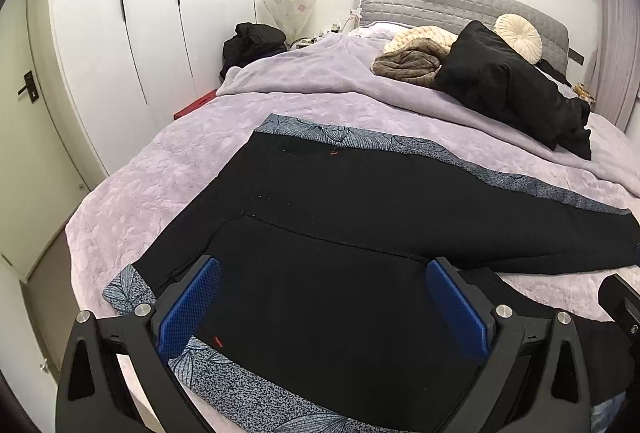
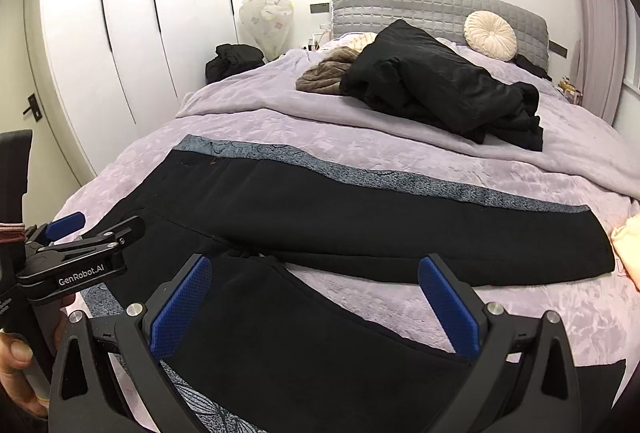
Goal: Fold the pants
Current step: 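Move both grippers over the black pants toward the patterned waistband edge, then grasp the patterned panel edge with both grippers and lift it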
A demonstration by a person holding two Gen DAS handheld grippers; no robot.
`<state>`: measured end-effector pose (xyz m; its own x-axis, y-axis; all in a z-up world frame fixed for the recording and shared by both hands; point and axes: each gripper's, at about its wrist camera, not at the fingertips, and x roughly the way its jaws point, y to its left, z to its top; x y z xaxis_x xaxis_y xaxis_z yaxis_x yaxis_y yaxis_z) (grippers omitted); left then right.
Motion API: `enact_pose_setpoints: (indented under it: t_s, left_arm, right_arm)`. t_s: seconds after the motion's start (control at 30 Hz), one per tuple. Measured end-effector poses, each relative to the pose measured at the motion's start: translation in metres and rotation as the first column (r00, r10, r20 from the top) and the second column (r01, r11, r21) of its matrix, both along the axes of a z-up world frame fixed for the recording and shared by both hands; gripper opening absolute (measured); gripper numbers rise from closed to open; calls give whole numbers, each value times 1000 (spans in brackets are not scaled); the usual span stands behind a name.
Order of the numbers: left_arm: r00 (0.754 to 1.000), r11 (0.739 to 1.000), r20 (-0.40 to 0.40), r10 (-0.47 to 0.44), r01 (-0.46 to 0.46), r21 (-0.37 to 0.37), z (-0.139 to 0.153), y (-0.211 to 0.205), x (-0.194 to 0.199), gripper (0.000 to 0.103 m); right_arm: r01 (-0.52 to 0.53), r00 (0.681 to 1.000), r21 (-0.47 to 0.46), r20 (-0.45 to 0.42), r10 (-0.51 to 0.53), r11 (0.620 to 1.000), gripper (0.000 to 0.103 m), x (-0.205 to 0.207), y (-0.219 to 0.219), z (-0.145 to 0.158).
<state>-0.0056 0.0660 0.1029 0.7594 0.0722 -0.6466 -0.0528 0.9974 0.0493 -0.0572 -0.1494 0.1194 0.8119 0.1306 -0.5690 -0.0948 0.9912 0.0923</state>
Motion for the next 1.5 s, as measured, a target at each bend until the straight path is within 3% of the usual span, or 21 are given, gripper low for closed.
enact_pose_setpoints:
  t_s: [0.07,0.63,0.97,1.17,1.27,1.5]
  left_arm:
    - [999,1000,43,-2,1,21,6,1,-5,103]
    - [999,1000,-39,-10,10,-2,-4,14,11,103]
    - [995,998,-74,-65,65,-9,-8,1,55,103]
    - [988,995,-118,-102,103,-2,-22,-14,99,103]
    - [983,993,-137,-119,115,-39,-33,-13,121,103]
    - [974,991,-223,-51,22,-129,-74,13,168,103]
  right_arm:
    - [-8,1000,-3,0,8,1000,103,1,5,-1]
    - [-17,1000,3,-26,17,1000,103,15,19,-6]
    - [-26,998,-21,-62,24,999,103,49,17,-16]
    - [-62,993,-60,-107,56,996,103,92,13,-27]
    - [-117,986,-54,-129,110,992,103,123,9,-28]
    - [-290,946,-69,-174,274,955,103,215,22,-32]
